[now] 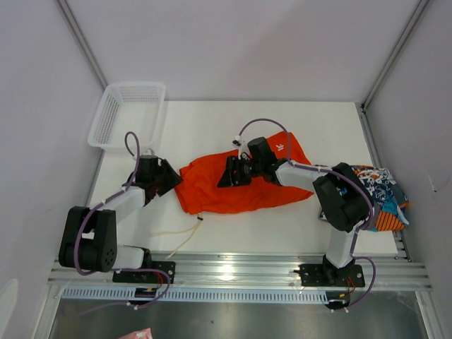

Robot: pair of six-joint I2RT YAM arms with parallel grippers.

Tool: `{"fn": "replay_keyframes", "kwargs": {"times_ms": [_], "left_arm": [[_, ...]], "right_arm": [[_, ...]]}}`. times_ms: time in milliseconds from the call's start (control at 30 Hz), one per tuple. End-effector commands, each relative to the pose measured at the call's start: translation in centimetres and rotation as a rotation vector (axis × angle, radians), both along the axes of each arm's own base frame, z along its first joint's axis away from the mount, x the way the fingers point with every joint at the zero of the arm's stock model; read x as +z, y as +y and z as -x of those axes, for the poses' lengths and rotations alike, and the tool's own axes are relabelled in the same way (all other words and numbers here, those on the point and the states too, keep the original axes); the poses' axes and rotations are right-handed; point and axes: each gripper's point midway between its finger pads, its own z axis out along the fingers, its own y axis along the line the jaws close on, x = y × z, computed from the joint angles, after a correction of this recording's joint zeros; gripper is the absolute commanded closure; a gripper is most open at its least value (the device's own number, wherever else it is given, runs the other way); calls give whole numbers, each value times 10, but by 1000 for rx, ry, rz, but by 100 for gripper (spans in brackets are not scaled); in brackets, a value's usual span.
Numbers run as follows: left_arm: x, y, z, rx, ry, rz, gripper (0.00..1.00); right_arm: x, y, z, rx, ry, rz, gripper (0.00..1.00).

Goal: Fold and stack the shorts

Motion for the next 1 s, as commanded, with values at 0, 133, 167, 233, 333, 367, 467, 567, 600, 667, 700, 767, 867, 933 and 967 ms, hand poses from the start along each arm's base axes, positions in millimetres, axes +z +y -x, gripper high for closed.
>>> {"fn": "replay_keyframes", "kwargs": {"times_ms": [0,133,167,233,333,367,467,567,600,667,700,767,867,933,967], "left_arm": [[12,-9,-18,-38,-85,34,43],[6,-9,-26,-57,-77,16,56],[2,-10,-27,-63,-65,19,59],[1,-13,-29,-71,-68,31,67],[-2,-15,-27,-75,-69,43,73],[-1,-15,-28,-77,-77,44,77],[2,-15,-27,-80,-88,39,80],[16,-14,-28,-86,-132,37,87],[19,-14,-27,-86,-141,35,89],[35,-13,-27,-88,-190,32,97],[41,-13,-27,-86,-210,31,100],[56,-13,-24,-86,-271,37,100],[77,-15,-22,-94,-352,53,100],[93,-20,-24,-113,-416,74,100],[99,-24,-25,-132,-434,93,100]], "right_arm": [[18,0,-3,10,-53,-32,39],[17,-1,-2,13,-49,-35,39],[16,-1,-2,13,-49,-35,39],[16,-2,-2,14,-47,-36,39],[15,-3,-2,10,-44,-38,39],[14,-4,-2,7,-41,-38,39],[12,-6,-3,2,-38,-34,40],[9,-9,-2,-1,-38,-30,40],[9,-10,-2,-3,-40,-29,40],[9,-13,-3,-6,-49,-22,40],[9,-14,-3,-7,-51,-19,40],[8,-17,-4,-12,-53,-14,40],[8,-22,-6,-21,-50,-13,40],[8,-23,-6,-27,-55,-14,40],[9,-25,-7,-32,-56,-16,40]]}}
